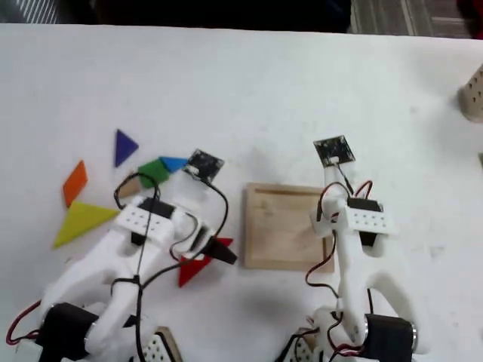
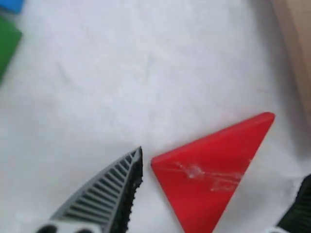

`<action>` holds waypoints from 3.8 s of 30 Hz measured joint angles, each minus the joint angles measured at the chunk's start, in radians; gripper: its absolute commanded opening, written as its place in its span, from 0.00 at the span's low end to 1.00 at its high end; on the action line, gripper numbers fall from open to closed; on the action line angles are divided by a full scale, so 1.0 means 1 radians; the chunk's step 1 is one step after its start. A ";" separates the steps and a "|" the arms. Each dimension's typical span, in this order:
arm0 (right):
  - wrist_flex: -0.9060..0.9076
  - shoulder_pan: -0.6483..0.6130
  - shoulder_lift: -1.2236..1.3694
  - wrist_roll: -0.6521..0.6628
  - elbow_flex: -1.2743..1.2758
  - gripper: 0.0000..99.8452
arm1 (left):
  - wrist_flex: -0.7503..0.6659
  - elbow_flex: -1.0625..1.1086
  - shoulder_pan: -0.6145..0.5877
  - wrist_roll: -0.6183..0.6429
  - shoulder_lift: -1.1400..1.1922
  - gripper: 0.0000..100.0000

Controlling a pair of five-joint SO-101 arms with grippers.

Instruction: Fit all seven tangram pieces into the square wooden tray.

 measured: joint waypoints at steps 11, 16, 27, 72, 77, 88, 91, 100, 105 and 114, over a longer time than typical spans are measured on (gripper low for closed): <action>0.000 -0.002 0.000 0.000 0.000 0.04 | 0.011 0.028 0.038 -0.066 0.000 0.40; 0.000 -0.002 0.000 0.000 0.000 0.04 | 0.011 0.031 0.038 -0.066 0.000 0.40; 0.000 -0.002 0.000 0.000 0.000 0.04 | 0.009 0.012 0.100 -0.120 0.040 0.19; 0.000 -0.002 -0.003 0.000 0.000 0.03 | -0.014 -0.011 0.138 -0.100 0.060 0.04; 0.000 -0.002 -0.003 0.000 0.002 0.03 | -0.038 -0.009 0.137 -0.097 0.060 0.04; -0.002 0.021 -0.005 0.000 0.002 0.03 | -0.170 -0.008 -0.041 0.120 -0.049 0.05; -0.002 0.052 -0.005 0.000 0.002 0.03 | -0.173 -0.008 -0.074 0.167 -0.095 0.05; -0.018 0.098 0.000 -0.028 0.005 0.04 | -0.173 -0.008 -0.100 0.224 -0.130 0.05; -0.018 0.098 0.000 -0.029 0.005 0.04 | -0.173 -0.008 -0.100 0.224 -0.130 0.12; -0.018 0.098 0.000 -0.029 0.005 0.04 | -0.186 -0.015 -0.100 0.224 -0.130 0.13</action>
